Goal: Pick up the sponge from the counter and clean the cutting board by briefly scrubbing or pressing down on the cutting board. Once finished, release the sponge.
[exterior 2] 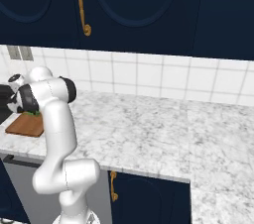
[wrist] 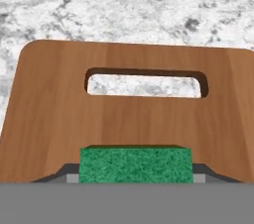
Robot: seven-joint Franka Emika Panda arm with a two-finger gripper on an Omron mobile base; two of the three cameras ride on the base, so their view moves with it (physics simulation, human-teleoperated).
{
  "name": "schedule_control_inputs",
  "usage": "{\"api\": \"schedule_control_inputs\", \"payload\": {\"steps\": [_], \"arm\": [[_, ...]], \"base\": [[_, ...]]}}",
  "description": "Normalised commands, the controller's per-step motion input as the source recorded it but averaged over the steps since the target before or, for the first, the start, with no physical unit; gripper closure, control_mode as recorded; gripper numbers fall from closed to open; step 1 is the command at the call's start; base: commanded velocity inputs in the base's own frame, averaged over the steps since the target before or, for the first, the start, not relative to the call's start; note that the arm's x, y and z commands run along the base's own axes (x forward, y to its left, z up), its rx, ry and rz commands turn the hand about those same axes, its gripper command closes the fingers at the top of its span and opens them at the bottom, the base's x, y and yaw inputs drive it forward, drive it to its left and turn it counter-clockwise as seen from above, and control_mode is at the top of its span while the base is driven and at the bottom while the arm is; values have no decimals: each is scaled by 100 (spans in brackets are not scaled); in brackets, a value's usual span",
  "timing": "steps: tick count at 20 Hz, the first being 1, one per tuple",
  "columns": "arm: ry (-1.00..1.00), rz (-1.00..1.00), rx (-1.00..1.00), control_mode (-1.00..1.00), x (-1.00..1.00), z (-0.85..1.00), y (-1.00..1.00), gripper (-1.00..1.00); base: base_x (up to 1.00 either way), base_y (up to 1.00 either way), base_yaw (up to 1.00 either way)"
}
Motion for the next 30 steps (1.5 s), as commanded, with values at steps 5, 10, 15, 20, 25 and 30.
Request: {"api": "schedule_control_inputs", "payload": {"steps": [5, 10, 15, 20, 25, 30], "arm": [[-1, 2, -1, -100, 0, -2, -86, 100], [0, 5, 4, -100, 0, -2, -71, 100], [0, 7, 12, -100, -42, -23, 6, 100], [0, 1, 18, -100, -29, -7, 20, 100], [0, 0, 10, -100, 0, -5, 25, 100], [-1, -4, 0, -100, -5, -10, 81, 100]], "base": [[0, 0, 0], [0, 0, 0], [0, 0, 0], [0, 0, 0], [0, 0, 0], [0, 0, 0]]}}
